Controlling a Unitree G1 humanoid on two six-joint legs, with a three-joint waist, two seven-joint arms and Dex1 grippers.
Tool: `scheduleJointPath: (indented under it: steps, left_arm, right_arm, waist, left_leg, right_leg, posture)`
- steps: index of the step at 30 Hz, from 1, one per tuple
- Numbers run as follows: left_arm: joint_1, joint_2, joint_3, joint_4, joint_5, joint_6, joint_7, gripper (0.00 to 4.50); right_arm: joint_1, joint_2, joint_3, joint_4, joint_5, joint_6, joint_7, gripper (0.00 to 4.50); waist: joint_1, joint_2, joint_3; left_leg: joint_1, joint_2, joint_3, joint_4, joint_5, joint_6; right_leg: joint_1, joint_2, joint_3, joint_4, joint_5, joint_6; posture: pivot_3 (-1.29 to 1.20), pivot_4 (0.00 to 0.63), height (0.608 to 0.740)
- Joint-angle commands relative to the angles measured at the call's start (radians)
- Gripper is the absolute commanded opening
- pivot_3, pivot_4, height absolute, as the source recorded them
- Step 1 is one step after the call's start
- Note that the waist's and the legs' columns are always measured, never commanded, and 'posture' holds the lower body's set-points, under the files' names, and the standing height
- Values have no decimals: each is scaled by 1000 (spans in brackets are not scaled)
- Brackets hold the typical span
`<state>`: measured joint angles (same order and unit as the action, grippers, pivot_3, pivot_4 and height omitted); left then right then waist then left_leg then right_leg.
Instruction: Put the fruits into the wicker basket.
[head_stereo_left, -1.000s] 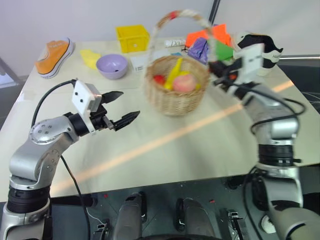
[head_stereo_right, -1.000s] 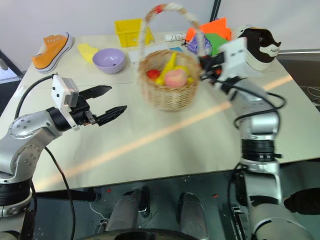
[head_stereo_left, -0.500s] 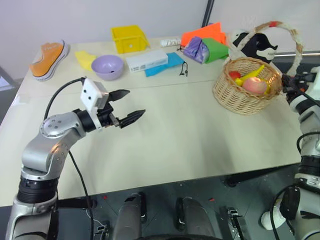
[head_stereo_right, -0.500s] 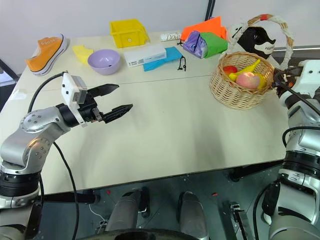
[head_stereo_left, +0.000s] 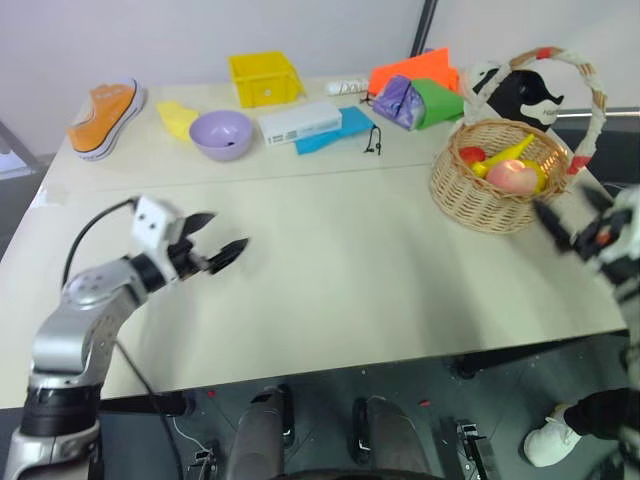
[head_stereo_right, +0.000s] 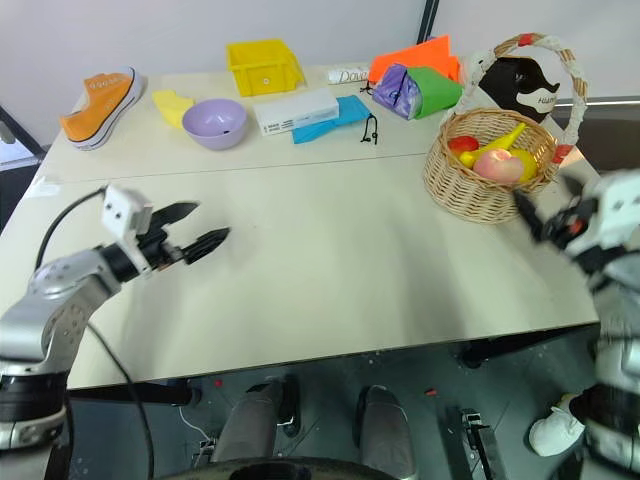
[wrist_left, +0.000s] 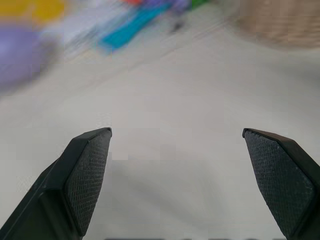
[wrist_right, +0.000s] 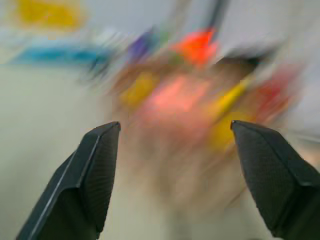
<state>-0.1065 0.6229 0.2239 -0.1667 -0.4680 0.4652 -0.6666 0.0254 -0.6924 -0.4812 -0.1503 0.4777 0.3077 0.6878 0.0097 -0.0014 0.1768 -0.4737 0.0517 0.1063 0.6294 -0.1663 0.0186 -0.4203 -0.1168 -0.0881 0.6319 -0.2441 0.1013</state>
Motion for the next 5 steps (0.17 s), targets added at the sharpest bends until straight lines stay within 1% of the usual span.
scheduleJointPath:
  steps: [1, 5]
  left_arm:
    - [33, -22, 52, -5, 25, -91, 26, 4500]
    - [82, -42, 72, -3, 34, -120, 46, 4500]
  right_arm:
    - [36, 1, 100, -124, 6, -8, 74, 3656]
    - [-9, 40, 182, -75, -39, -38, 57, 3656]
  waist:
    - [-2, 0, 0]
    - [-3, -1, 0]
  left_leg:
    - [0, 0, 0, 1, 0, -1]
    - [4, 5, -1, 1, -2, -3]
  right_leg:
    - [0, 0, 0, 0, -1, -4]
    - [0, -1, 0, -6, 2, -11]
  posture:
    - [0, 150, 740]
    - [0, 150, 740]
